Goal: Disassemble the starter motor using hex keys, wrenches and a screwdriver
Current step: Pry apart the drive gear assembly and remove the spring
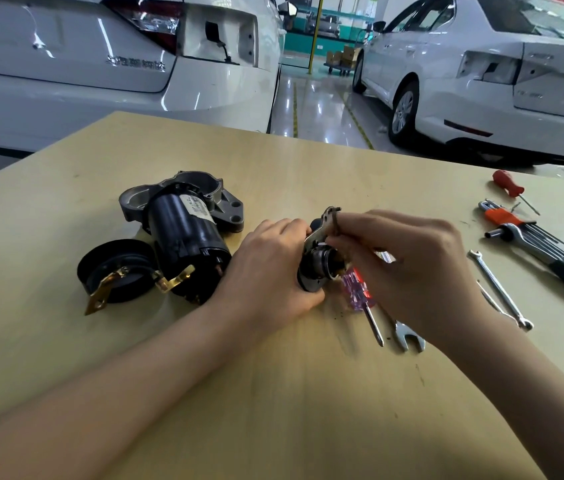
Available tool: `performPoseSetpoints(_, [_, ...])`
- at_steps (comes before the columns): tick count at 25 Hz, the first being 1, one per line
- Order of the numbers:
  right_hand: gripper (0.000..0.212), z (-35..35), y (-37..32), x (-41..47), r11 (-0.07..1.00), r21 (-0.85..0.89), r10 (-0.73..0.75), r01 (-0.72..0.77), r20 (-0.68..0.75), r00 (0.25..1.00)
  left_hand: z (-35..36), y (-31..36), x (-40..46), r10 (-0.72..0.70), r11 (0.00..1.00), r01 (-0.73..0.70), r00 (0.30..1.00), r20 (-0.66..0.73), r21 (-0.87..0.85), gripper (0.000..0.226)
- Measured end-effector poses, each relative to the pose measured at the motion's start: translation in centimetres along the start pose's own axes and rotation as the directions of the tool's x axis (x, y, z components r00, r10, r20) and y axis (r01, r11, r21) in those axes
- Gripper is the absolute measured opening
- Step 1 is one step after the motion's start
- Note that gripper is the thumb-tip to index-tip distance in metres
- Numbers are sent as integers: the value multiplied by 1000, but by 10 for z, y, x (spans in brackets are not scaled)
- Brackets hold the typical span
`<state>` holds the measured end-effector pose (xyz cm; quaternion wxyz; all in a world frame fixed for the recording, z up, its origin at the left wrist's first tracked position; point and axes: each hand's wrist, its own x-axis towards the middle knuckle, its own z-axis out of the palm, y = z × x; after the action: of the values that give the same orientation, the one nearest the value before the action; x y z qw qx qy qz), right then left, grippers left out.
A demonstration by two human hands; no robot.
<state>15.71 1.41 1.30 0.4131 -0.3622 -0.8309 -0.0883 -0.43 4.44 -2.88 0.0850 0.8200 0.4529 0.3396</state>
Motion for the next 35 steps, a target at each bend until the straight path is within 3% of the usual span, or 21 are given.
performPoseSetpoints(2, [24, -5, 2, 0, 981, -43, -183, 189, 111, 977, -2, 0, 1, 6, 1000, -6, 1000, 16, -19, 40])
performPoseSetpoints(4, [21, -10, 3, 2, 968, -17, -244, 250, 158, 957, -2, -1, 2, 16, 1000, -15, 1000, 28, -26, 39])
performPoseSetpoints(5, [19, -9, 1, 2, 985, 22, -172, 171, 106, 979, -2, -1, 2, 15, 1000, -15, 999, 29, -20, 39])
performPoseSetpoints(6, [18, -7, -1, 2, 994, 111, -7, 4, 22, 1000, -2, -1, 2, 9, 1000, -9, 1000, 25, -10, 40])
performPoseSetpoints(7, [19, -6, -3, 4, 938, 274, 232, -214, -36, 972, -1, -1, 2, 0, 1000, 0, 1000, 17, -1, 40])
performPoseSetpoints(9, [16, -4, -5, 9, 631, 601, 598, -491, 26, 801, -1, -1, 2, -14, 1000, 14, 1000, 3, 1, 39])
performPoseSetpoints(10, [13, -5, -2, 12, 523, 658, 677, -542, 65, 733, -1, -1, 2, -15, 1000, 15, 1000, 3, -1, 38])
performPoseSetpoints(12, [8, -6, 1, 15, 467, 643, 719, -607, 123, 684, -1, -1, 2, -11, 1000, 11, 1000, 9, -3, 39])
performPoseSetpoints(15, [9, -1, 0, 18, 470, 600, 710, -647, 178, 681, -1, -1, 2, -5, 1000, 5, 1000, 5, -9, 40])
performPoseSetpoints(17, [10, -5, -3, 21, 574, 539, 686, -616, 94, 721, -1, -1, 2, -3, 1000, 3, 1000, 3, -1, 41])
performPoseSetpoints(19, [7, -24, -2, 23, 855, 236, 482, -461, -35, 876, 0, -2, 1, -5, 1000, 5, 1000, 4, -9, 45])
performPoseSetpoints(21, [9, -46, -7, 22, 958, -106, 277, -268, 84, 957, -1, -2, 1, -7, 1000, 7, 1000, 3, -27, 47])
performPoseSetpoints(23, [14, -56, -14, 19, 942, -166, 324, -291, 241, 915, 0, -1, 1, 3, 1000, -3, 1000, 4, -21, 48])
performPoseSetpoints(26, [18, -47, -12, 13, 916, -219, 392, -336, 312, 865, 0, -1, 1, 1, 1000, -1, 1000, 7, -27, 47])
performPoseSetpoints(29, [17, -38, -8, 10, 904, -235, 420, -357, 328, 846, 0, -1, 1, -6, 999, 6, 1000, -4, -34, 42])
performPoseSetpoints(35, [10, -28, -1, 5, 913, -130, 406, -385, 249, 879, 0, -3, 1, 3, 999, -4, 1000, -8, -43, 40])
